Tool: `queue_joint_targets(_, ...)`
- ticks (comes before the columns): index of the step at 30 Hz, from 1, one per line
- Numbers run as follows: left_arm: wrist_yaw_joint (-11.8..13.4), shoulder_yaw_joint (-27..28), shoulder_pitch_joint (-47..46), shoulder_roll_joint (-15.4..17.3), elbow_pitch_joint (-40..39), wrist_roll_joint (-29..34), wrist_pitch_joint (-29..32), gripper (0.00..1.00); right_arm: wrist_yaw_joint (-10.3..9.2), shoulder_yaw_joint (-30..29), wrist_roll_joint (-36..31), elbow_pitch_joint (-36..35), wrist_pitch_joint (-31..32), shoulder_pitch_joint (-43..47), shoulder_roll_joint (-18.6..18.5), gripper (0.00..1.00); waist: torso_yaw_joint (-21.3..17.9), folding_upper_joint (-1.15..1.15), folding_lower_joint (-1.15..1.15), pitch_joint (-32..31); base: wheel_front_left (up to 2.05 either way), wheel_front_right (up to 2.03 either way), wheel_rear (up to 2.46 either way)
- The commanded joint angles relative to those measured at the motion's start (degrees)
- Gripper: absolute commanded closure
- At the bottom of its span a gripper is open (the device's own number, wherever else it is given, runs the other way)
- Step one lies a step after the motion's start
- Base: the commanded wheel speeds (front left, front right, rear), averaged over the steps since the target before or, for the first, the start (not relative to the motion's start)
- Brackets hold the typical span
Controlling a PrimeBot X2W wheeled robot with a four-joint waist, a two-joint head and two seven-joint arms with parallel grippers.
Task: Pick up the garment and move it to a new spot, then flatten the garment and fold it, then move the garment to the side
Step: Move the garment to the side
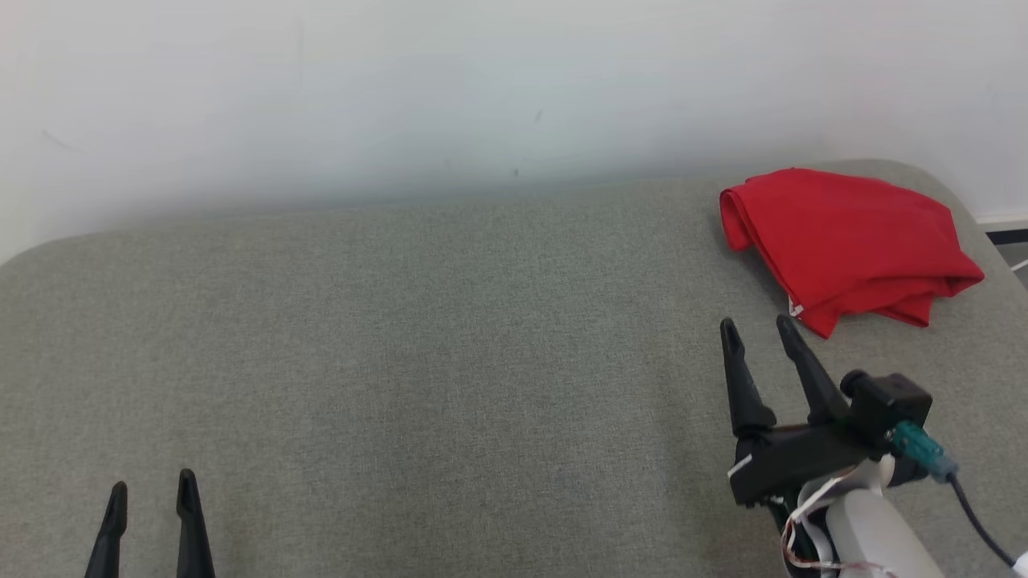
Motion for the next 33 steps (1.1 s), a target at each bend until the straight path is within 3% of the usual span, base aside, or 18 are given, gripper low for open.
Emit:
queue_joint_targets(1,0.1,-0.2,0.9,0.0,0.2,-0.2,-0.2,0.00,0.01,-0.4,-1.3,-1.0,-0.1,1.8,0.5,0.00,0.3,0.01,0.00,-0.6,0.00,0.00,0.00)
queue_joint_targets(13,0.4,-2.1,2.7,0.0,0.9,0.6,-0.2,0.00,0.01,-2.9,-9.0,-8.8,-0.1,12.3,3.6,0.00,0.7,0.01,0.00,-2.4,0.00,0.00,0.00)
queue_joint_targets(24,1.4,-3.0,3.7,0.4,2.2,5.5,-0.2,0.00,0.01,-4.4,-12.2,-9.2,-0.1,15.8,5.0,0.00,0.4,0.01,0.00,-3.0,0.00,0.00,0.00)
queue_joint_targets(33,0.2,-4.3,3.7,1.2,3.4,7.3,-0.2,0.00,0.01,-4.7,-13.0,-8.9,0.4,16.2,5.5,0.00,0.2,0.01,0.00,-3.4,0.00,0.00,0.00)
